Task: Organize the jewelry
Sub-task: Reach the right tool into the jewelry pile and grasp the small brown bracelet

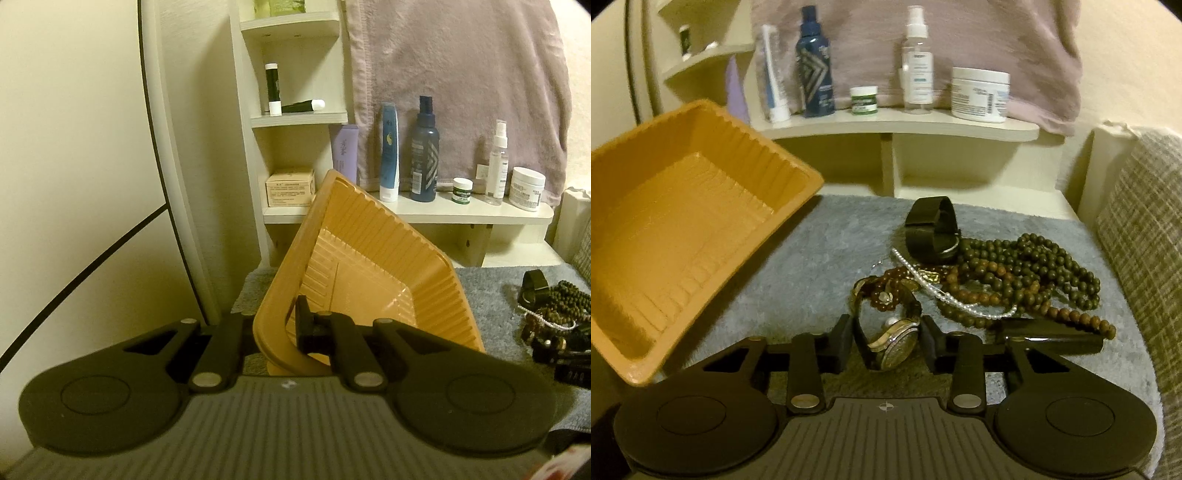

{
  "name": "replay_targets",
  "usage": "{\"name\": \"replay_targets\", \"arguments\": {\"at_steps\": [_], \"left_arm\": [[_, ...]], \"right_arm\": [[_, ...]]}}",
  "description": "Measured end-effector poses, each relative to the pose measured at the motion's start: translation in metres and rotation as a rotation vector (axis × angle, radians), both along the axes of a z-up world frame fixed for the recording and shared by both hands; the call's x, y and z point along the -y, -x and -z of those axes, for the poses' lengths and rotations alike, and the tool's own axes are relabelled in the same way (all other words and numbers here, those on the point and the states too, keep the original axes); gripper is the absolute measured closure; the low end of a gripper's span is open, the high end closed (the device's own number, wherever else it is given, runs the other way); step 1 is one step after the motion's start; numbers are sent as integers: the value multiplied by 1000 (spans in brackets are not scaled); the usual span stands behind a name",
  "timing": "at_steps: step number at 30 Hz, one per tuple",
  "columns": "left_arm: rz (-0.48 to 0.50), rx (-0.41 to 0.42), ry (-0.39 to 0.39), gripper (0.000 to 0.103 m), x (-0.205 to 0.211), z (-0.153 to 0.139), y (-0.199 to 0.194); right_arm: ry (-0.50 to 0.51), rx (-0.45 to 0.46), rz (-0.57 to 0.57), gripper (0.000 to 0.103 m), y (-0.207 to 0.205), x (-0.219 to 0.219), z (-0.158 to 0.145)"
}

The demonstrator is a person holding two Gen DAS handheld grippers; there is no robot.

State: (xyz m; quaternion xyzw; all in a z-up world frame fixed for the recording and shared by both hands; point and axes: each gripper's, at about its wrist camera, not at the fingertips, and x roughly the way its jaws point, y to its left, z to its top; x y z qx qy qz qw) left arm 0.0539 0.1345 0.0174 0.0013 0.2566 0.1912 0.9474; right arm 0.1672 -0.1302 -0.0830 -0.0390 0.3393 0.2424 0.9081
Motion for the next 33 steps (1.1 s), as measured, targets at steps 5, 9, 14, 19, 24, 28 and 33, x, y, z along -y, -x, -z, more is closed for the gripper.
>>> {"name": "replay_targets", "arguments": {"at_steps": [5, 9, 14, 19, 24, 28, 33], "left_arm": [[-1, 2, 9, 95, 0, -1, 0], [-2, 4, 10, 95, -1, -1, 0], [-2, 6, 13, 95, -1, -1, 0], [-4, 8, 19, 95, -2, 0, 0], [-4, 12, 24, 95, -3, 0, 1], [-4, 11, 28, 95, -4, 0, 0], [-8, 12, 33, 95, -4, 0, 0]], "right_arm": [[-19, 2, 3, 54, -2, 2, -5], [-6, 18, -10, 54, -2, 0, -11], [-6, 2, -8, 54, -5, 1, -8], [38, 5, -34, 49, -4, -5, -5], [25, 45, -40, 48, -1, -7, -15], [-34, 38, -21, 48, -10, -6, -23], [14, 12, -8, 69, -26, -18, -18]]}}
